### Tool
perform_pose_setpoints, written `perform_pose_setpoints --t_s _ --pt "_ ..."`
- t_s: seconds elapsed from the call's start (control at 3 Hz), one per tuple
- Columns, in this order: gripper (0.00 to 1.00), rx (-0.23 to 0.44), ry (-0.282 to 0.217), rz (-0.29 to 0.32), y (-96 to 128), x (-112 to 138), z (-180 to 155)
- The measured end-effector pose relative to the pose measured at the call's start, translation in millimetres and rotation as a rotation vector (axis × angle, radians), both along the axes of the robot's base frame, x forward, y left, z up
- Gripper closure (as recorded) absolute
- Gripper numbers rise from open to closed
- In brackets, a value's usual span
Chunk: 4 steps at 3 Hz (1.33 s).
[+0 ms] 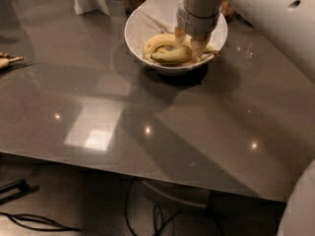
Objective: Pick banana from white bowl
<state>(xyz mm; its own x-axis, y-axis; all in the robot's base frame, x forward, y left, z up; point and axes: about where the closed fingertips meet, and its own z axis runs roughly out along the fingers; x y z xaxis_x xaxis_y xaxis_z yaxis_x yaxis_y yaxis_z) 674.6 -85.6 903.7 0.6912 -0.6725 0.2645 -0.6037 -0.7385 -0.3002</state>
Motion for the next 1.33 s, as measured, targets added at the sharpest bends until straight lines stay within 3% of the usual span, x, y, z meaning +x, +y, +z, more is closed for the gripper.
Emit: perform_pose_setpoints --t_s 0.33,0.67,1.0,1.33 --pt "1.00 -0.032 -0.020 -0.014 0 -4 16" --pt "1.00 -0.045 -0.039 -0.027 0 -8 30" --pt "1.00 -0.013 -0.060 -0.036 -1 -14 44" --pt "1.00 0.133 -0.064 -0.050 -10 -21 46"
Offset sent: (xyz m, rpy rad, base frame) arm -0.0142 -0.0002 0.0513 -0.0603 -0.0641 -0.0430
